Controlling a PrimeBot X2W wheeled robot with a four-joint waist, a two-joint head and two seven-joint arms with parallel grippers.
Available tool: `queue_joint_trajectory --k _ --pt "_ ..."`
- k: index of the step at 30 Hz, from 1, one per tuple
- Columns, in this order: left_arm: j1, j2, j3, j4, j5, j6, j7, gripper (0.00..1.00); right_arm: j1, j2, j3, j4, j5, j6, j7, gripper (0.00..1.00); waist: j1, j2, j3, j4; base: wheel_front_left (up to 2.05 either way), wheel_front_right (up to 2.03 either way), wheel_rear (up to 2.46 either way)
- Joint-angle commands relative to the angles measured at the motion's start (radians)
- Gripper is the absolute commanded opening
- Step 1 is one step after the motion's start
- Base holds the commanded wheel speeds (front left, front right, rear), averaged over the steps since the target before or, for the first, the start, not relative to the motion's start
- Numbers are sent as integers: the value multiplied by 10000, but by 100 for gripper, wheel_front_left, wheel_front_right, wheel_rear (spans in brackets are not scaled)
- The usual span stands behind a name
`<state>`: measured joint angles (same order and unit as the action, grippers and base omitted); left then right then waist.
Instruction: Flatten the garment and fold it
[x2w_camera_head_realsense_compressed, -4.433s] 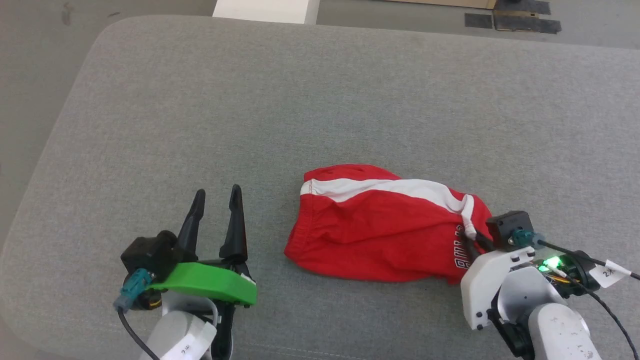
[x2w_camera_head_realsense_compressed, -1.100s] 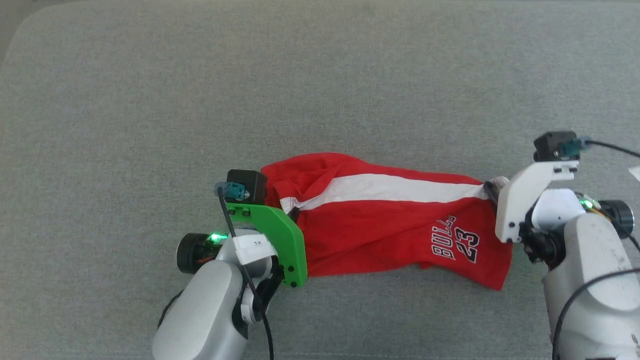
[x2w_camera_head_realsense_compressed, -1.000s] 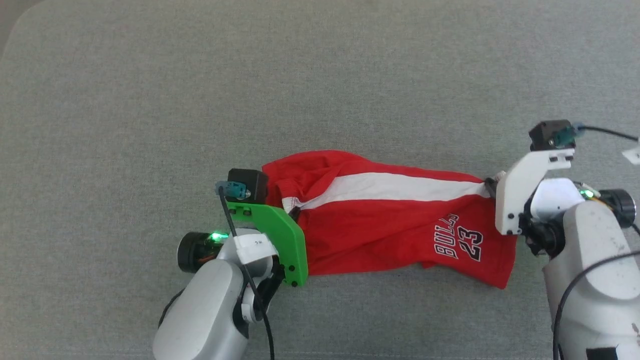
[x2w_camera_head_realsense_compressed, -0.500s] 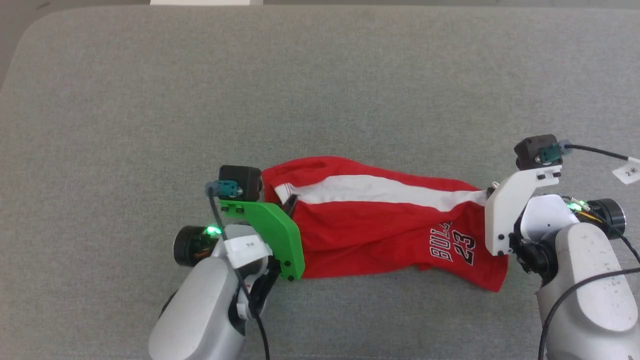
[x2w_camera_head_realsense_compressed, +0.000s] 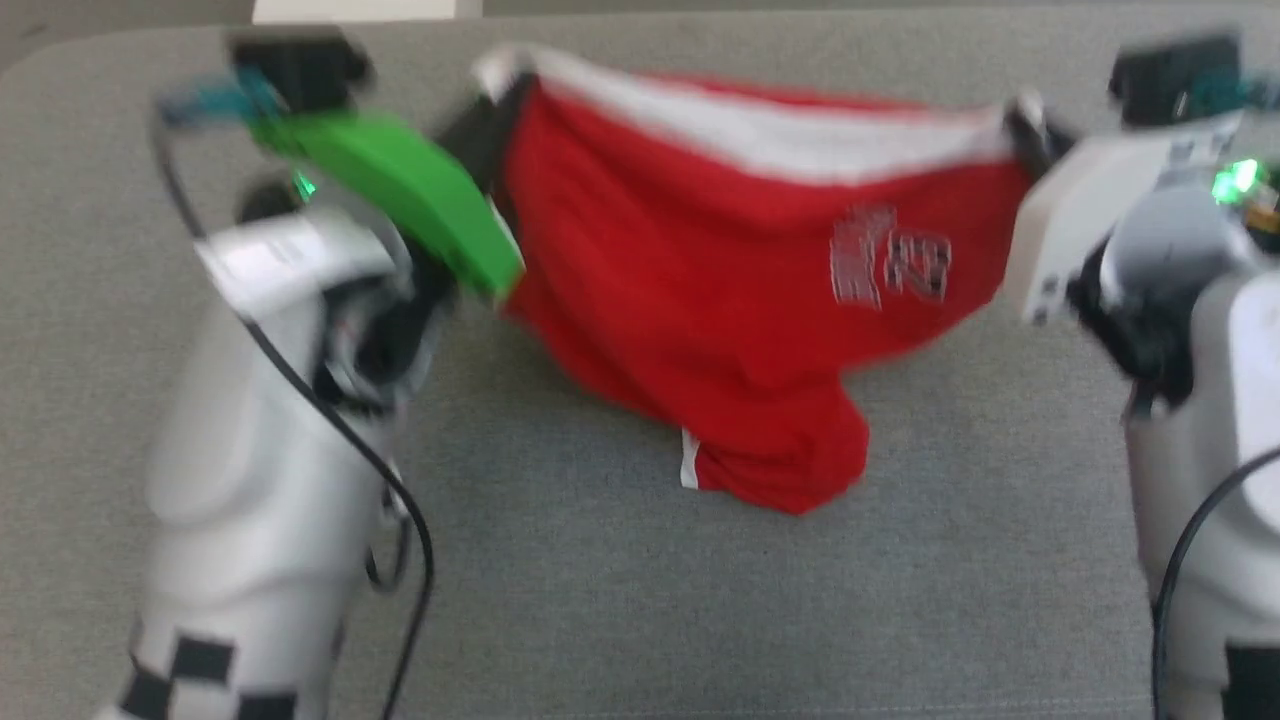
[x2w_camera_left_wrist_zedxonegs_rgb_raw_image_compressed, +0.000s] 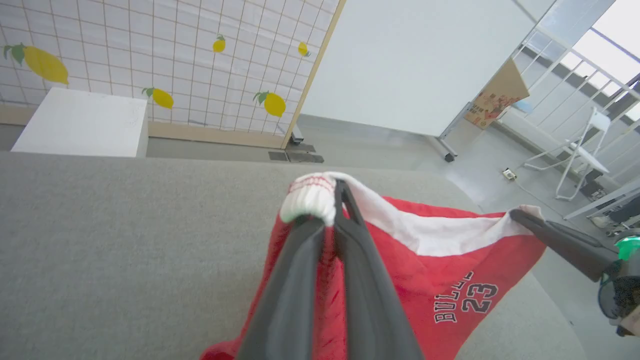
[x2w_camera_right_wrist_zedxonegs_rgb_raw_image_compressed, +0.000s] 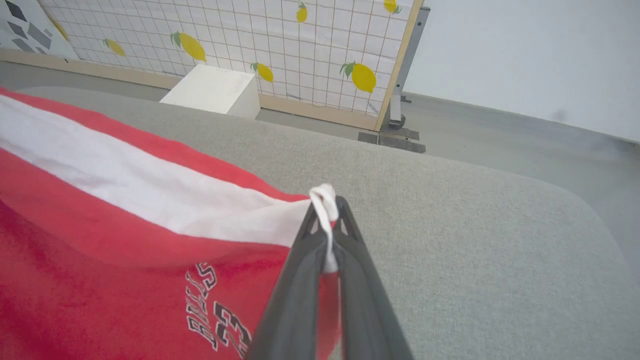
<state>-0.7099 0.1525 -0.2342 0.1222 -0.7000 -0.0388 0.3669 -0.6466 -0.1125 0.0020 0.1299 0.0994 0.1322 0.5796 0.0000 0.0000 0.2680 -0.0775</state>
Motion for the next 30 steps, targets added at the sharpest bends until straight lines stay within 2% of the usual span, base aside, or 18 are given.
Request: queue_joint_trajectory --k 1,8,9,13,17,20,22,26,30 --pt "-630 34 228 150 -147 -58 -112 0 -571 -28 60 19 51 -15 -168 0 0 0 600 -103 0 0 0" --pt "-3740 364 901 962 234 -129 -1051 0 -3616 -272 393 592 -204 -15 -1112 0 0 0 1923 -307 0 0 0" --pt "-4973 459 1157 1346 507 -105 -1771 0 -4788 -343 351 898 -382 -15 -1727 0 0 0 2320 -370 0 0 0" --pt "-6237 525 1415 1789 946 -21 -2968 0 -6053 -234 79 1102 -824 -15 -2796 0 0 0 2607 -415 0 0 0" --pt "-6875 395 1472 2161 1061 -140 -3844 0 -6682 -132 54 1204 -1345 -15 -3717 0 0 0 2673 -415 0 0 0" --pt "-6829 306 1426 2403 978 -322 -4183 0 -6649 -116 86 1310 -1613 -15 -4169 0 0 0 2624 -365 0 0 0" --pt "-6462 455 1078 2648 1238 -459 -4195 0 -6318 -162 251 1425 -1710 -15 -4305 0 0 0 2494 -277 0 0 0" --pt "-5082 501 751 3079 1106 -637 -4144 0 -5046 -229 709 1652 -1319 -15 -4353 0 0 0 2020 -128 0 0 0" --pt "-3178 597 367 3359 872 -747 -3769 0 -3204 -439 1269 1705 -462 -15 -3988 0 0 0 1337 20 0 0 0"
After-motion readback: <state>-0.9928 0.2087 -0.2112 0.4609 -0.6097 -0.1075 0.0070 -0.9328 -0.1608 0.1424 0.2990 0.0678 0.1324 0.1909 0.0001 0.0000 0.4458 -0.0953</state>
